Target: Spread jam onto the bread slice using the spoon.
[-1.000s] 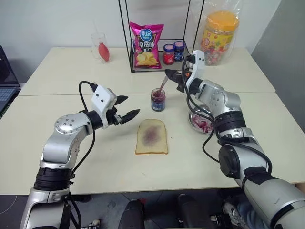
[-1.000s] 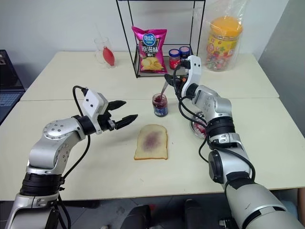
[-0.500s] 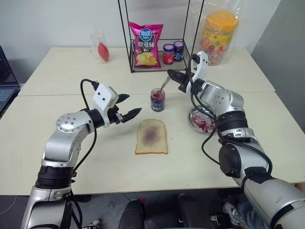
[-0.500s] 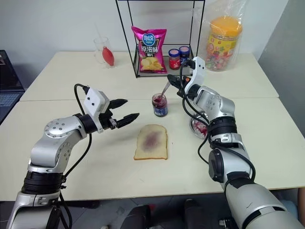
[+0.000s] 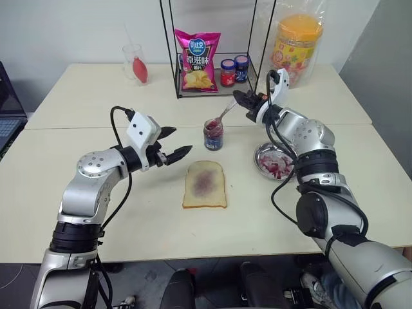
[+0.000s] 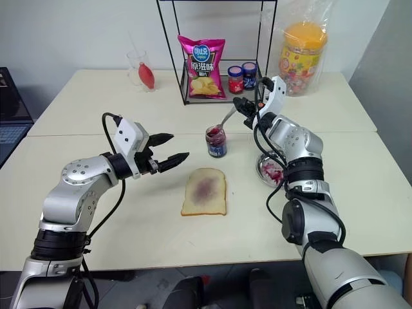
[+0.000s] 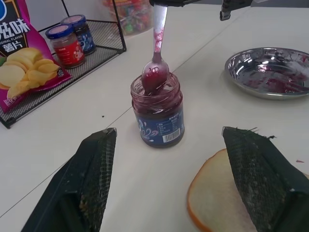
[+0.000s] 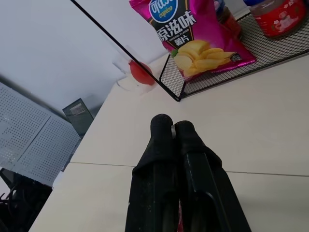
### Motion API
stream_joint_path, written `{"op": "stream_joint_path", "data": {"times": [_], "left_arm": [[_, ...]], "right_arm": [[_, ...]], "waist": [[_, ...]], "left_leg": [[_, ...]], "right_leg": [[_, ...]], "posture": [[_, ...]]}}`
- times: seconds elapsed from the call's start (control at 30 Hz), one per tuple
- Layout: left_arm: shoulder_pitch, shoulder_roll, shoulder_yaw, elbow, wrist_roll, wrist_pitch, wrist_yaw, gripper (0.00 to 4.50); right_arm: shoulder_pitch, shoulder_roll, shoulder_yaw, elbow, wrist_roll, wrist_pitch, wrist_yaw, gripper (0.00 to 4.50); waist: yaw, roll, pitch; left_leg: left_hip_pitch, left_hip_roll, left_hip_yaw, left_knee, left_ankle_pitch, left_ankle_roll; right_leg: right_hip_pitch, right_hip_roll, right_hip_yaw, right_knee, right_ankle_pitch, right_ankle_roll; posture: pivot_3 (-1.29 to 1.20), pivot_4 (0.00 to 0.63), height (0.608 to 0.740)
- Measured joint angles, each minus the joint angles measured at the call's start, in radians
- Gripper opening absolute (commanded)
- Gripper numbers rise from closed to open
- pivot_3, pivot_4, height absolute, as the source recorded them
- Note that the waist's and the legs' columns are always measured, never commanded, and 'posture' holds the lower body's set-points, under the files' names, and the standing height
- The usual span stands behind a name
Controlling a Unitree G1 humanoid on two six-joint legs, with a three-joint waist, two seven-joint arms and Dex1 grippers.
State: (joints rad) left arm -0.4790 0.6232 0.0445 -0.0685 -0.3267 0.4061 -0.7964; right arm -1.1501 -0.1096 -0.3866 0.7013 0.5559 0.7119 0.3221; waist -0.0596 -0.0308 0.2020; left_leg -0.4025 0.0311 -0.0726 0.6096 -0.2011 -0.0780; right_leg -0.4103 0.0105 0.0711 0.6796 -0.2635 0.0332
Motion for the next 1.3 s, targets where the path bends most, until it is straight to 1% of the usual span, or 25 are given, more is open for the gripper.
{"op": "stream_joint_path", "data": {"times": [0.63, 0.73, 0.83, 0.93, 0.97, 1.03, 1.13, 1.17, 1.3], "left_arm": [[-0.005, -0.002, 0.000, -0.001, 0.001, 0.002, -0.003, 3.66], [0.010, 0.005, 0.004, -0.019, -0.012, 0.007, -0.017, 3.66], [0.020, 0.012, 0.017, -0.038, -0.029, 0.021, -0.023, 3.66], [0.050, 0.045, 0.063, -0.098, -0.077, 0.054, -0.032, 3.66], [0.095, 0.080, 0.100, -0.149, -0.113, 0.078, -0.052, 3.66], [0.135, 0.106, 0.124, -0.181, -0.140, 0.098, -0.071, 3.66], [0.259, 0.169, 0.173, -0.241, -0.165, 0.112, -0.118, 3.66], [0.312, 0.188, 0.195, -0.254, -0.167, 0.112, -0.136, 3.66], [0.424, 0.214, 0.214, -0.288, -0.162, 0.089, -0.172, 3.66]], "right_arm": [[0.000, 0.001, -0.097, -0.001, 0.108, 0.042, -0.089, 0.04], [0.000, 0.005, -0.104, -0.041, 0.138, 0.078, -0.103, 0.04], [0.000, 0.011, -0.103, -0.110, 0.173, 0.122, -0.114, 0.04], [0.005, 0.026, -0.102, -0.236, 0.227, 0.207, -0.149, 0.04], [0.016, 0.044, -0.104, -0.330, 0.279, 0.259, -0.179, 0.04], [0.033, 0.054, -0.109, -0.398, 0.328, 0.302, -0.206, 0.04], [0.120, 0.098, -0.102, -0.555, 0.423, 0.400, -0.267, 0.04], [0.170, 0.109, -0.092, -0.610, 0.454, 0.438, -0.285, 0.04], [0.263, 0.126, -0.057, -0.703, 0.499, 0.494, -0.332, 0.04]], "waist": [[0.000, 0.000, 0.000], [-0.001, 0.000, 0.000], [-0.001, 0.000, 0.000], [-0.003, 0.000, 0.000], [-0.006, 0.000, 0.000], [-0.006, 0.000, 0.000], [-0.007, 0.000, 0.000], [-0.007, 0.000, 0.000], [-0.004, 0.001, 0.001]], "left_leg": [[0.000, 0.000, 0.000, 0.000, 0.000, 0.000], [-0.001, 0.000, 0.000, -0.001, 0.000, 0.000], [-0.001, 0.000, 0.000, -0.001, 0.000, 0.000], [-0.005, 0.000, 0.000, -0.001, 0.000, 0.000], [-0.007, 0.000, 0.000, -0.001, 0.000, 0.000], [-0.009, 0.000, -0.001, -0.001, 0.000, 0.000], [-0.012, 0.001, -0.003, -0.001, 0.000, 0.000], [-0.012, 0.001, -0.003, -0.001, 0.000, 0.000], [-0.013, 0.000, -0.003, 0.000, 0.000, 0.000]], "right_leg": [[0.000, 0.000, 0.000, 0.000, -0.001, 0.002], [-0.001, 0.000, 0.000, 0.000, -0.001, 0.002], [-0.001, 0.000, 0.000, 0.000, -0.001, 0.002], [-0.005, 0.000, 0.000, 0.000, 0.000, 0.000], [-0.008, 0.000, 0.000, 0.001, 0.001, -0.002], [-0.009, 0.000, -0.001, 0.002, 0.001, -0.002], [-0.011, 0.000, -0.002, 0.000, 0.001, -0.003], [-0.011, 0.000, -0.002, 0.000, 0.001, -0.003], [-0.012, 0.000, -0.003, 0.000, 0.000, -0.001]], "posture": [[0.00, 0.150, 0.740], [0.00, 0.150, 0.740], [0.00, 0.150, 0.740], [0.00, 0.150, 0.740], [0.00, 0.150, 0.740], [0.00, 0.150, 0.740], [0.00, 0.150, 0.740], [0.00, 0.150, 0.740], [0.00, 0.150, 0.740]]}}
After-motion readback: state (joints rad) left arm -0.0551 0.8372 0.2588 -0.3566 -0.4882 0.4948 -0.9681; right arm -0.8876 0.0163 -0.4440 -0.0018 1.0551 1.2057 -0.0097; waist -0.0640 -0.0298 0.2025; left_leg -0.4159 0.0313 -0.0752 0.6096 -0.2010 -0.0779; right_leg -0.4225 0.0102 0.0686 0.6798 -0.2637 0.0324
